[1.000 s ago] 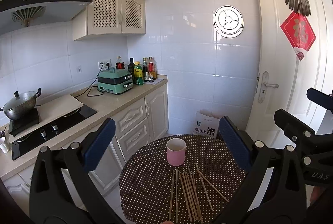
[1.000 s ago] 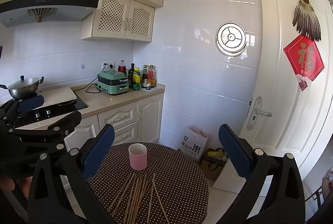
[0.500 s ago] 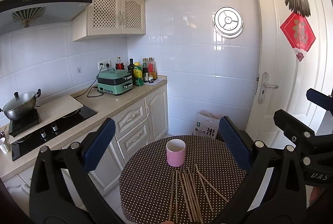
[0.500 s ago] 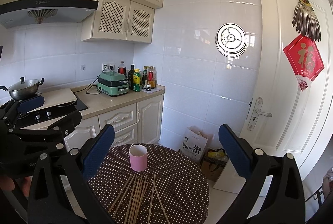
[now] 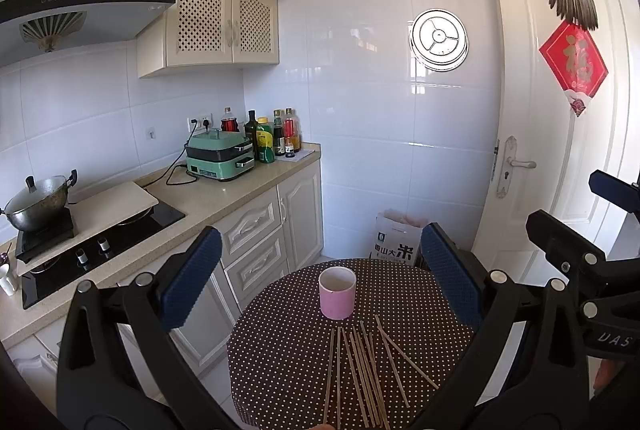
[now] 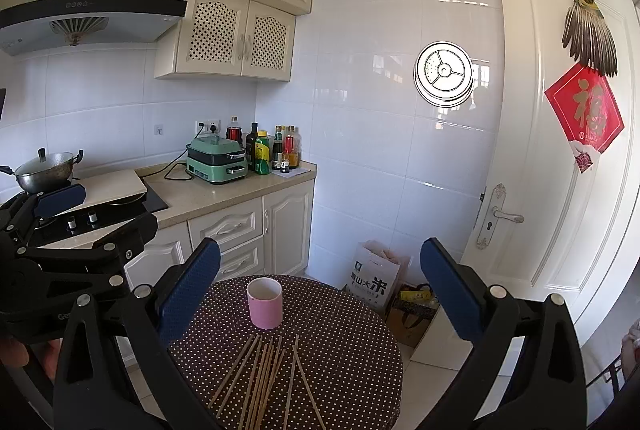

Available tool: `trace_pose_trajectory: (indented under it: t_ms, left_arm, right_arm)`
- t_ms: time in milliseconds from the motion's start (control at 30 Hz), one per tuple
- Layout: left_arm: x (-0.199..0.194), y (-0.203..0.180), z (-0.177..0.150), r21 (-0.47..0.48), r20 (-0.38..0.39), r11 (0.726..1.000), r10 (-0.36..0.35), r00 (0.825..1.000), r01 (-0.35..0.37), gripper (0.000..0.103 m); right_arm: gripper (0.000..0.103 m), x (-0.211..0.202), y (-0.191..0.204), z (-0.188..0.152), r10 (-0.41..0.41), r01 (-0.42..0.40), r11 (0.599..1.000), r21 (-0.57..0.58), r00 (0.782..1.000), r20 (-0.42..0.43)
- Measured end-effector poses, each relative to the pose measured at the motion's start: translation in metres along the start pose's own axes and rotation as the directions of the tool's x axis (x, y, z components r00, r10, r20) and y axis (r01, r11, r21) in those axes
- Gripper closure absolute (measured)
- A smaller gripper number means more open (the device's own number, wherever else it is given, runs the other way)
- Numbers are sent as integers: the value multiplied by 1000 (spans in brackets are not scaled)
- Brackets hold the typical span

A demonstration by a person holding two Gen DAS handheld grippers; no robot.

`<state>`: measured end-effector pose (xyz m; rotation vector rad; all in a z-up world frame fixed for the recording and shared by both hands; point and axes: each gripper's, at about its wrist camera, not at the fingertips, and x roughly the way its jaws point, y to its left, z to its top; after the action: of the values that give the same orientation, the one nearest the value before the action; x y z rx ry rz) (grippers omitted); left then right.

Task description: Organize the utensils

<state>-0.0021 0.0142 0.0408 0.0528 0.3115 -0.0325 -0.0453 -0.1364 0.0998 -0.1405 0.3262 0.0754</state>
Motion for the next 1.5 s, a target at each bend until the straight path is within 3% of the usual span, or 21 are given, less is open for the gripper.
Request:
trace_pose_trajectory:
  t_ms: [567,1033,1233,1400,1500]
  left_arm:
    - [10,-2,-2,8,-20,1000,16,1000,-16,6]
    - [30,-9,-11,28,-79,998,50,996,-48,6]
    - [43,-19,-19,39,-120,999,24,992,-20,6]
    - [70,-14,-39,-21,-232,999,-38,972,34,6]
    - [87,-9,-57,-43,-316,998,-57,947,46,10]
  right_arm:
    - [7,9,-3,-3,22,-22,1000,8,1000,-19]
    - [7,29,-10,-14,60,-60,998,1,996,-58]
    - [7,40,-19,-19,91,-90,996,8,992,-91]
    - [8,56,-30,-30,119,-118,993,15,982,-144]
    - [17,68,-37,-38,147,-143,989,34,970,-194]
